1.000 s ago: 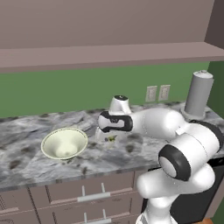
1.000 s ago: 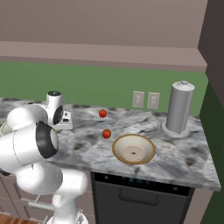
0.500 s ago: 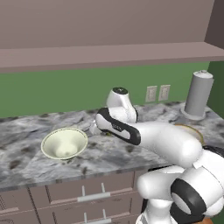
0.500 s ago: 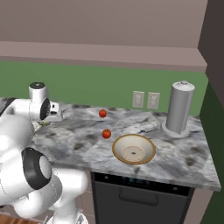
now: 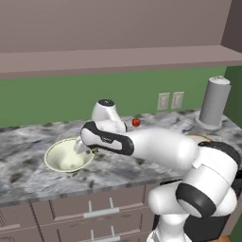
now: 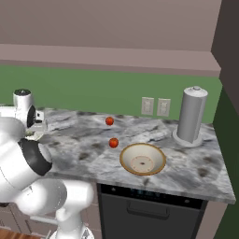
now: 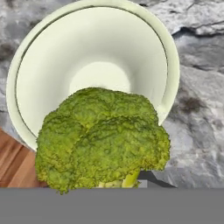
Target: Pick both bowls and place them on the counter. Then place the apple in one bowl and place the broccoli in the other bowl.
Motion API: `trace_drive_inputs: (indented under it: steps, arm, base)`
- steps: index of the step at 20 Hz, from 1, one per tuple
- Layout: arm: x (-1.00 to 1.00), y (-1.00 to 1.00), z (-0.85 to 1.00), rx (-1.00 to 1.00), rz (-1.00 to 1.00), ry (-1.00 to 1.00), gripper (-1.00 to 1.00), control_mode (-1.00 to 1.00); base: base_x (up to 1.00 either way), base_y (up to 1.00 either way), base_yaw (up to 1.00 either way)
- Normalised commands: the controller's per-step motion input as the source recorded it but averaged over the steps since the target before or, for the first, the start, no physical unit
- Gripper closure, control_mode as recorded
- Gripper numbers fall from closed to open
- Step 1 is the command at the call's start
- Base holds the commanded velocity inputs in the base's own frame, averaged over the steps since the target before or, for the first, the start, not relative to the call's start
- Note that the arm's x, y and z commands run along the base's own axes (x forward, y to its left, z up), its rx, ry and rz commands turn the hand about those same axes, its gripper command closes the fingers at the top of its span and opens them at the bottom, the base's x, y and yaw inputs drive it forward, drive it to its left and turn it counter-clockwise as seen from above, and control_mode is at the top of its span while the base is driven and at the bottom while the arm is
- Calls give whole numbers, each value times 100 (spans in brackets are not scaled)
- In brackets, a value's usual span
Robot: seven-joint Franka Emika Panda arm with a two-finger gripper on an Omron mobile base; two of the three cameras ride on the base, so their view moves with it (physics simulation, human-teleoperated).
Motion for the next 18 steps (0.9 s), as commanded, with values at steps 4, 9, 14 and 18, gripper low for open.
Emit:
trace_drive_inputs:
  steps: [4,9,14,18]
  arm:
    - [10,73,-29,-12,3,14,100,-100]
    - [21,44,-37,-15,0,7,100,-100]
    - [22,34,-16,-4,0,4,100,-100]
    - [23,10,-26,0,0,1,100,-100]
  base:
    - [0,0,0]
    - [0,0,0]
    - [0,0,0]
    - [0,0,0]
